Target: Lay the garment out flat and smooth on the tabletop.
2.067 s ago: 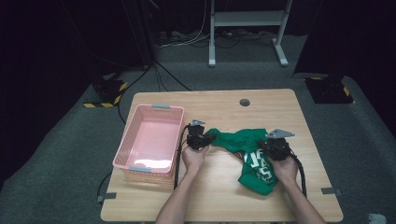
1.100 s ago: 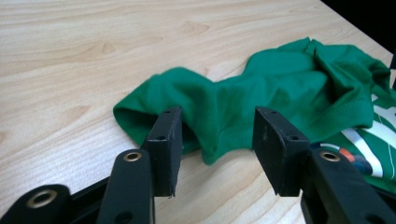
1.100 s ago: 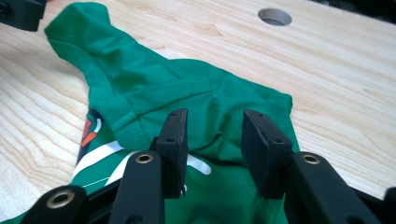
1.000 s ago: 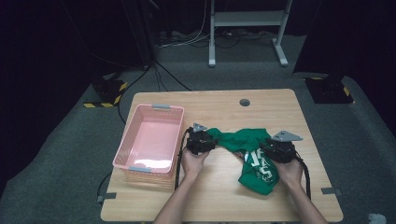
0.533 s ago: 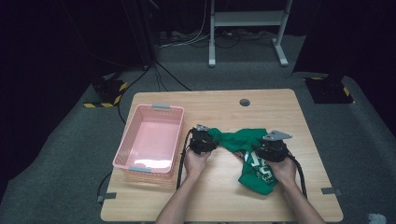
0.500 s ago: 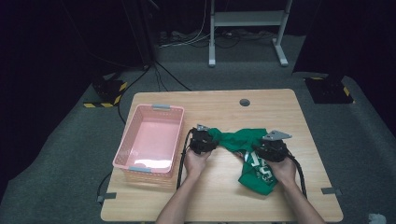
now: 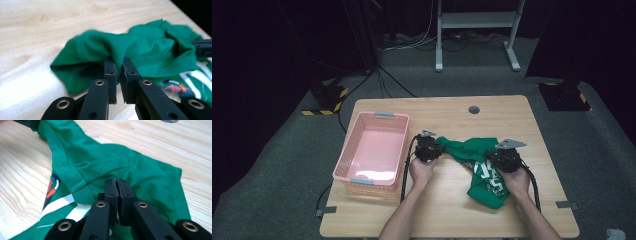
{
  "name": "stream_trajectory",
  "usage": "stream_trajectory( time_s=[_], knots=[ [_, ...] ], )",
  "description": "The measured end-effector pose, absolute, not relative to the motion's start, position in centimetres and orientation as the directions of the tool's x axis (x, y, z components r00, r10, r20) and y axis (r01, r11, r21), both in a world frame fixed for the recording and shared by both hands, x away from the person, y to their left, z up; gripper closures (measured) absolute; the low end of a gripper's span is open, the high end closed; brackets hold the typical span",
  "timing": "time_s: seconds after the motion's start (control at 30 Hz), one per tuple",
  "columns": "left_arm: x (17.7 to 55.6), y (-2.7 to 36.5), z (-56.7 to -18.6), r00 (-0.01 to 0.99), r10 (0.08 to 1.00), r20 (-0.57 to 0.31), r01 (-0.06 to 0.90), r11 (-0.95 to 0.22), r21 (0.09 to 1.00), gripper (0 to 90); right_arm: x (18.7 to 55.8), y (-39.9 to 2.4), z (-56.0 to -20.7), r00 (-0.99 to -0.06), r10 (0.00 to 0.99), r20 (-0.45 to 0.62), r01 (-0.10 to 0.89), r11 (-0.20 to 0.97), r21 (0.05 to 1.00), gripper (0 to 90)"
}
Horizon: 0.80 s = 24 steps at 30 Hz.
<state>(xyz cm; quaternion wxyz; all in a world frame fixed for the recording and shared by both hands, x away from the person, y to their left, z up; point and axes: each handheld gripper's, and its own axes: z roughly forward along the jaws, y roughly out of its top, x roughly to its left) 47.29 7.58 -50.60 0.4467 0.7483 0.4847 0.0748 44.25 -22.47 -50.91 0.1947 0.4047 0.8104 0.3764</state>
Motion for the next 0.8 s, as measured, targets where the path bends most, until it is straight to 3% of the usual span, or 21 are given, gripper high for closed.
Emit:
stream_trajectory(
  time_s=[0.33,0.57,0.7,0.8],
  knots=[
    [48.2,6.9,-49.6,0.515,0.794,-0.323,0.630,-0.096,0.770,83.2,45.2,-23.4,-49.6,-0.557,0.829,0.049,0.511,0.296,0.807,87.0],
    [49.3,6.5,-50.8,0.475,0.814,-0.334,0.661,-0.080,0.746,79.3,47.0,-24.1,-50.3,-0.483,0.869,0.109,0.567,0.216,0.795,86.1],
    [49.6,6.5,-51.8,0.453,0.832,-0.320,0.688,-0.098,0.719,72.9,47.7,-24.0,-51.1,-0.462,0.880,0.113,0.601,0.217,0.769,79.5],
    [49.2,6.6,-51.9,0.460,0.836,-0.300,0.687,-0.122,0.716,63.4,47.5,-23.8,-51.2,-0.458,0.882,0.113,0.602,0.214,0.769,72.5]
  ],
)
